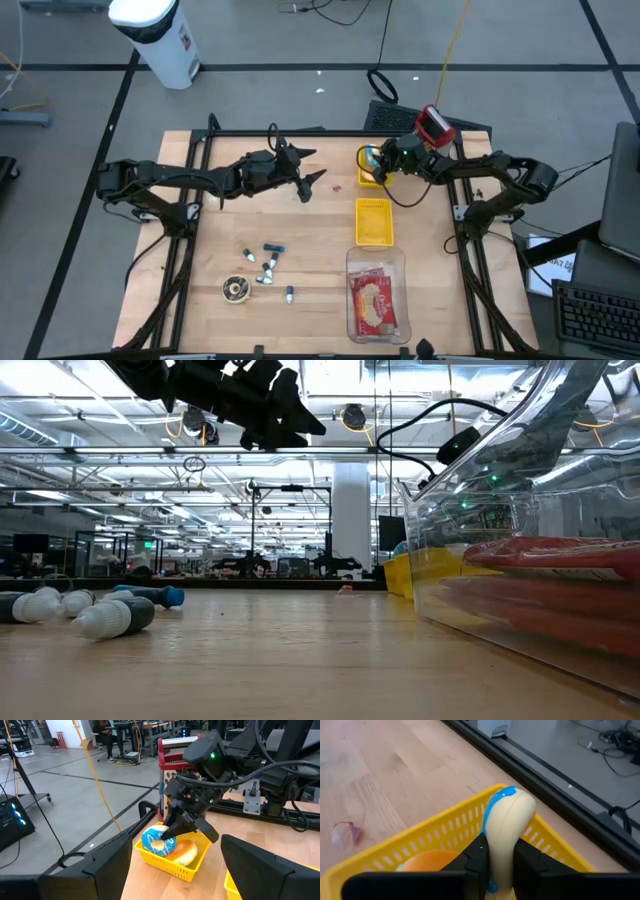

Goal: Pick & Place Food Item
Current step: Put the blue donut into the top yellow bin, then put the black donut into the top yellow bin

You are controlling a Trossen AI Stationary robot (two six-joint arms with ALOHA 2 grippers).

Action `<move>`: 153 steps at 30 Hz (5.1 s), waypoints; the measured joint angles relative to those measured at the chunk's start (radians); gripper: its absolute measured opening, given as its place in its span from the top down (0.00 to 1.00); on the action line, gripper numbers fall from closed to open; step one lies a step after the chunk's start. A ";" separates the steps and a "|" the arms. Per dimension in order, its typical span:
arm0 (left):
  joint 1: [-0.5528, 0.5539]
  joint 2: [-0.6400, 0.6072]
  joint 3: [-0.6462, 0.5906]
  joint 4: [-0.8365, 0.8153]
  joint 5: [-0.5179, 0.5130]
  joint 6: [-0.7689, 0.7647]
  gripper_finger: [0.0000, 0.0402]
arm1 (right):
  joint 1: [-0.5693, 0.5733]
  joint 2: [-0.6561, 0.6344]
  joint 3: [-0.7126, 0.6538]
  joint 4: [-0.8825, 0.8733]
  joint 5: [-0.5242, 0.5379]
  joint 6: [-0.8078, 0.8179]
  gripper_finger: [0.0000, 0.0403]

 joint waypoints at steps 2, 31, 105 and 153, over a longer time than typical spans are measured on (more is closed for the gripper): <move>0.000 0.000 0.000 -0.001 0.000 -0.001 0.23 | 0.002 0.000 0.000 0.003 -0.001 -0.024 0.82; 0.000 0.000 0.000 -0.002 0.003 -0.004 0.23 | 0.127 0.000 0.000 0.021 0.343 -0.252 0.59; -0.746 0.037 -0.001 -1.350 0.557 -1.152 0.23 | 0.603 -0.433 -0.001 -0.232 0.496 -0.081 0.60; -0.448 -0.308 -0.049 -0.837 -0.227 -0.815 0.84 | 0.603 -0.433 0.000 -0.254 0.492 -0.053 0.62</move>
